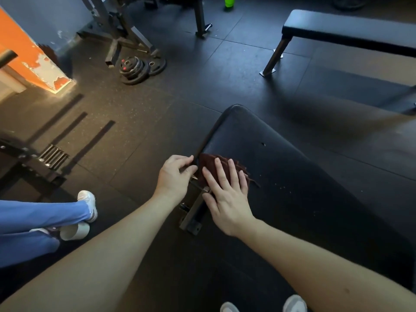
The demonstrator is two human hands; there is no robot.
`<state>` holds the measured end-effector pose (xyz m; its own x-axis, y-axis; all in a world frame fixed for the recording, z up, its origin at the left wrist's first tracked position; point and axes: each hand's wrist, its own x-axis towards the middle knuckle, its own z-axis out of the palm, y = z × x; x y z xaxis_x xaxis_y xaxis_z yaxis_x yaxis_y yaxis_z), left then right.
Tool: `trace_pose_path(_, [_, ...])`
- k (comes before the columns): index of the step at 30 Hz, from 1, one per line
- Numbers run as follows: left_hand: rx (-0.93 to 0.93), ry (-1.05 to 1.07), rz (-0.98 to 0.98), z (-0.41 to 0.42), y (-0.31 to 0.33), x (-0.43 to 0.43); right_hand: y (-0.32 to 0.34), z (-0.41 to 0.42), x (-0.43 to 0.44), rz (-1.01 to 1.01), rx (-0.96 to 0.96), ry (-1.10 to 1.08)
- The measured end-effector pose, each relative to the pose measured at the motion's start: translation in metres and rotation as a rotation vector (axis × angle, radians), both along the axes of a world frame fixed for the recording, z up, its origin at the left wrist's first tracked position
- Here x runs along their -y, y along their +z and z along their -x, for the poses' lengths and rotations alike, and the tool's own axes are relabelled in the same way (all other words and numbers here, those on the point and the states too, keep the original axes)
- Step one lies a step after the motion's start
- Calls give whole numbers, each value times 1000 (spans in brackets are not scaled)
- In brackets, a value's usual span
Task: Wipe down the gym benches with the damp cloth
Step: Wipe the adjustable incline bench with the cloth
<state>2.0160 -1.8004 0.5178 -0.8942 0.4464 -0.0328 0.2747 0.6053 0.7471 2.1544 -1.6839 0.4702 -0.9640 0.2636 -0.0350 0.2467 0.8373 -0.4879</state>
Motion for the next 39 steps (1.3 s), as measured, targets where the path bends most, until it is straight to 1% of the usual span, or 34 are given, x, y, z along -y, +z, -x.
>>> trace_pose_path(2, [-1,-12,21,2,2,0,1,15,-17,-7,4,4])
trace_pose_path(3, [-10,-21,35,2,3,0,2,27,-28,-6,10,-30])
trace_pose_path(6, [-52,-39,64,2,7,-5,12,73,-66,80,62,-222])
trace_pose_path(8, [-85,-68,105,1,10,-13,17,92,-82,129,94,-294])
trace_pose_path(10, [-117,-136,244,0,14,-26,17,92,-83,132,82,-301])
trace_pose_path(12, [-124,-174,424,-2,19,-37,10,72,-71,125,43,-304])
trace_pose_path(15, [-164,-147,575,-10,25,-50,-4,18,-43,135,6,-287])
trace_pose_path(18, [-198,-110,627,-17,28,-54,-13,-23,-26,143,78,-234])
trace_pose_path(20, [-206,-110,661,-19,29,-57,-13,-19,-36,144,105,-215])
trace_pose_path(23, [-226,-139,721,-16,31,-60,-3,28,-73,144,86,-253])
trace_pose_path(27, [-222,-148,772,-15,33,-64,12,94,-123,168,111,-324])
trace_pose_path(31, [-245,-168,814,-13,34,-65,15,121,-155,176,125,-358])
trace_pose_path(35, [-238,-172,832,-13,33,-65,8,102,-139,158,66,-385])
trace_pose_path(37, [-249,-173,836,-13,33,-65,2,69,-111,161,18,-389])
trace_pose_path(39, [-255,-174,839,-14,33,-66,-5,25,-80,171,27,-351])
